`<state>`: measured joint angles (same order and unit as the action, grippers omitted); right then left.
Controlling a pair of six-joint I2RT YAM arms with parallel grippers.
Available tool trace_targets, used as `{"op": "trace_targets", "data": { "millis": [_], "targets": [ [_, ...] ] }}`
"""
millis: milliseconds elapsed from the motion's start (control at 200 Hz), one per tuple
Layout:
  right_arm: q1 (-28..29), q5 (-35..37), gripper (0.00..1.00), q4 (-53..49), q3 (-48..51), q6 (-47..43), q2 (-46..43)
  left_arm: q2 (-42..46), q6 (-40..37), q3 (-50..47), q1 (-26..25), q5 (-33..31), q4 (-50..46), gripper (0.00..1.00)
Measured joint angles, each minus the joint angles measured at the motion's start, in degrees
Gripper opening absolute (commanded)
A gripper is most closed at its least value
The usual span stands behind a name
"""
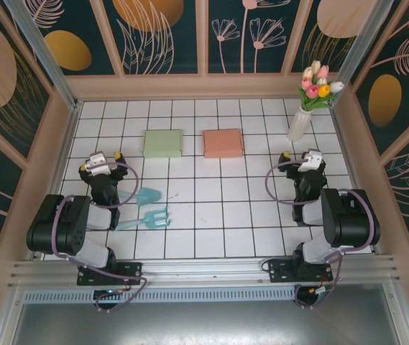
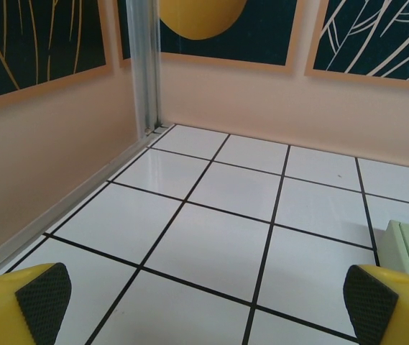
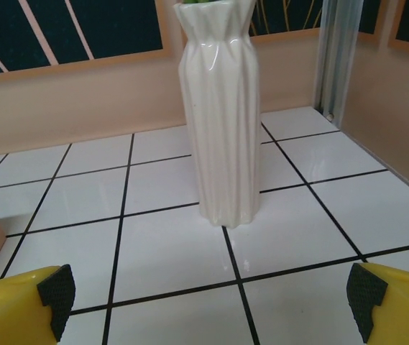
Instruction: Fold the paper box
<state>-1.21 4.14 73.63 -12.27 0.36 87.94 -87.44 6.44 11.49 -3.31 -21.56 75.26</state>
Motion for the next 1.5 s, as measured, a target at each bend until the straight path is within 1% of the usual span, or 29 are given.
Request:
{"op": "trace_targets", "data": {
  "millis": [130,315,1496],
  "targets": [
    [-0.22,-2.32,0.99,-1.92,-0.11,-0.02,0.00,0.00,0.00,0.00,0.00,0.13,-0.02,0.99],
    [-0.22,-3.85,0.99,-3.19,-0.22,-0.02,0.00,0.00,0.00,0.00,0.00,0.13,-0.02,0.99],
    [-0.26,-4.24,0.99,-3.61,-0.22,-0.02,0.00,0.00,0.00,0.00,0.00,0.13,-0.02,0.99]
  ]
}}
